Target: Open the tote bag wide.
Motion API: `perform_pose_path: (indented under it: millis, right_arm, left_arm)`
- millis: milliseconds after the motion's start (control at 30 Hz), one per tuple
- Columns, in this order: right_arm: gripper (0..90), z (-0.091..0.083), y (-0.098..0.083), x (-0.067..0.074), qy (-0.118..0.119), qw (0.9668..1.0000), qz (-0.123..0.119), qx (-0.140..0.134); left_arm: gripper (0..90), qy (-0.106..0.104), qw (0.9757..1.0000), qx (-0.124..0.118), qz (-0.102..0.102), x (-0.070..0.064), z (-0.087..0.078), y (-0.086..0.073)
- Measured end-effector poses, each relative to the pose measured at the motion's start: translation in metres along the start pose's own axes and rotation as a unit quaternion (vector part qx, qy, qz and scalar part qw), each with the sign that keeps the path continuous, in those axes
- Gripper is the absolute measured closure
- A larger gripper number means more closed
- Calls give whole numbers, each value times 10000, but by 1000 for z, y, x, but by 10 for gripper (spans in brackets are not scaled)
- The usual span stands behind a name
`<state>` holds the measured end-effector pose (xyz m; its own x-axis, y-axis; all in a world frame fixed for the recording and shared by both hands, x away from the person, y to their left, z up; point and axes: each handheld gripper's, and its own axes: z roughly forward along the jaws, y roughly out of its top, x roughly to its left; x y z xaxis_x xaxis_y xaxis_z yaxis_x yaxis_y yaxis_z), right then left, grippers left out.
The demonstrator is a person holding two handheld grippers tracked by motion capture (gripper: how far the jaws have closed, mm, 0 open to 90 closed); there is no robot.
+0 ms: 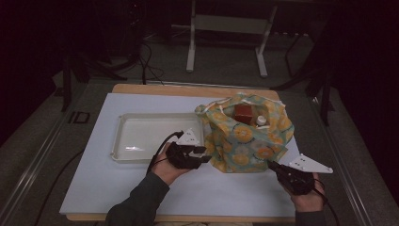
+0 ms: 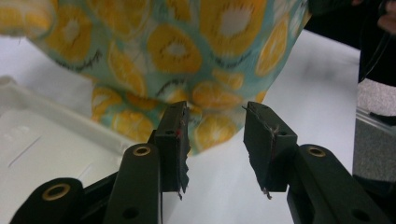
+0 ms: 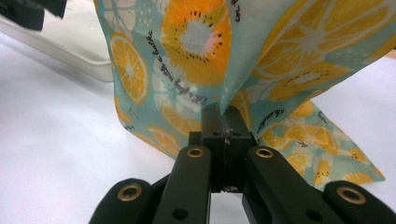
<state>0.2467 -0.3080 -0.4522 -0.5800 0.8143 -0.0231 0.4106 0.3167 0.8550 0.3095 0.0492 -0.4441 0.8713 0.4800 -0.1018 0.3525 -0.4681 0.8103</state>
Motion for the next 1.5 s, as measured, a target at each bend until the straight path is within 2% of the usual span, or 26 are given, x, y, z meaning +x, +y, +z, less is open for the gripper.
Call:
perform_pose_path:
  millis: [400, 733, 833, 900, 1067, 1133, 1267, 1333, 1500]
  right_arm:
    - [900, 12, -8, -1, -13, 9995, -46, 312]
    - [900, 20, -15, -4, 60, 9989, 14, 456]
    - [900, 21, -16, -4, 80, 9987, 21, 495]
    - [900, 21, -17, -4, 96, 9987, 30, 497]
    - [900, 22, -18, -5, 115, 9986, 8, 516]
    - [900, 22, -18, -4, 113, 9986, 7, 518]
    - [900, 21, -18, -5, 95, 9986, 8, 511]
    - [900, 21, -18, -5, 98, 9986, 22, 523]
    - [900, 23, -20, -6, 108, 9983, 27, 564]
  left_arm:
    - [587, 74, 9998, -147, 68, -10, 10, 28]
    - [558, 104, 9999, -96, 36, -11, 24, 41]
    - [544, 224, 9997, -10, 63, -10, 34, 43]
    - [547, 232, 9997, 10, 106, -9, 38, 42]
    - [698, 249, 9993, -1, 294, -12, 42, 41]
    - [770, 353, 9986, 20, 385, -14, 41, 41]
    - [888, 406, 9983, 73, 411, -13, 39, 40]
    - [895, 346, 9985, 91, 414, -12, 39, 38]
    - [896, 385, 9984, 130, 381, -12, 42, 34]
